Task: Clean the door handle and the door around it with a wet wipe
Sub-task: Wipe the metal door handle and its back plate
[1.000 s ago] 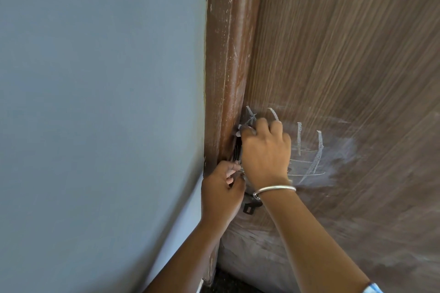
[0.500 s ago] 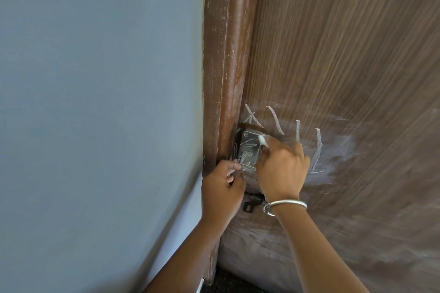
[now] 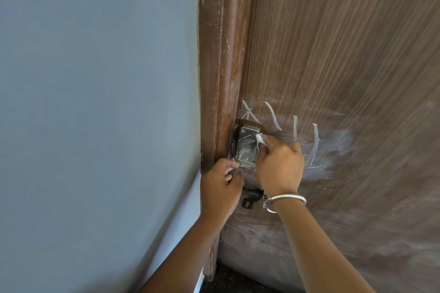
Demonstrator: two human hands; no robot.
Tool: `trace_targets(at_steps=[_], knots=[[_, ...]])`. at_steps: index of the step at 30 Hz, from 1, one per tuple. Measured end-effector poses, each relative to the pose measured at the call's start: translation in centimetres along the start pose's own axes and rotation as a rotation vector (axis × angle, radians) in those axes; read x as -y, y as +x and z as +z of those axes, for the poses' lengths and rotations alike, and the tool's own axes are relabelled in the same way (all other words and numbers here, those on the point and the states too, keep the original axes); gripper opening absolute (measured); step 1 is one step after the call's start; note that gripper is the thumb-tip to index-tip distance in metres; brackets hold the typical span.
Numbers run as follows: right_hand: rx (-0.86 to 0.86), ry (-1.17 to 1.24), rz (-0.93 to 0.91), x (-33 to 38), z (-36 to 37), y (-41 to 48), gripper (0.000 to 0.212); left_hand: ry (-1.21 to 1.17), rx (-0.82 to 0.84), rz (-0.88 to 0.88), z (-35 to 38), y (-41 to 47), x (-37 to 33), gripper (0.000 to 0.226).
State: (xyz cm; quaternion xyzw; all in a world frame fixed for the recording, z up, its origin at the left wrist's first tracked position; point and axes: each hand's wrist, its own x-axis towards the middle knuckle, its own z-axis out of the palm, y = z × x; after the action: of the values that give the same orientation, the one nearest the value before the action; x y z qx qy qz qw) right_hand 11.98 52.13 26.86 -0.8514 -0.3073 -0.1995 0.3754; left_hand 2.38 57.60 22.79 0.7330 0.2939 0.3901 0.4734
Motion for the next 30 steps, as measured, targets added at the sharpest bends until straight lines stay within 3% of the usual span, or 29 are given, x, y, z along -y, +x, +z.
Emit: trace_targets(at_steps=[5,11,16,22,26,30], knots=[[0.12,-0.15,0.013,-0.5,0.7,-0.6,0.024,0.002,0.009,-0.008,0.3,0.0,0.1,0.02],[-0.011,-0.007,0.011,0.2,-0.3,0.2,0.027,-0.032,0.015,-0.014,0.1,-0.2,0.2,0.025],[0.279,-0.136,0.027,-1.0,-0.4,0.6,0.027,-0.026,0.027,-0.004,0.2,-0.1,0.4,0.025],[0.625,0.262,0.253,-2.3,-0.9,1.7,0.026,-0.053,0.034,-0.016,0.3,-0.2,0.4,0.027],[0.609,0.444,0.299,-2.6,-1.2,1.7,0.031,-0.048,0.03,-0.014,0.3,-0.2,0.6,0.027],[0.62,0.472,0.28,-2.7,-1.7,1.6,0.032,-0.049,0.036,-0.024,0.3,-0.2,0.7,0.025]])
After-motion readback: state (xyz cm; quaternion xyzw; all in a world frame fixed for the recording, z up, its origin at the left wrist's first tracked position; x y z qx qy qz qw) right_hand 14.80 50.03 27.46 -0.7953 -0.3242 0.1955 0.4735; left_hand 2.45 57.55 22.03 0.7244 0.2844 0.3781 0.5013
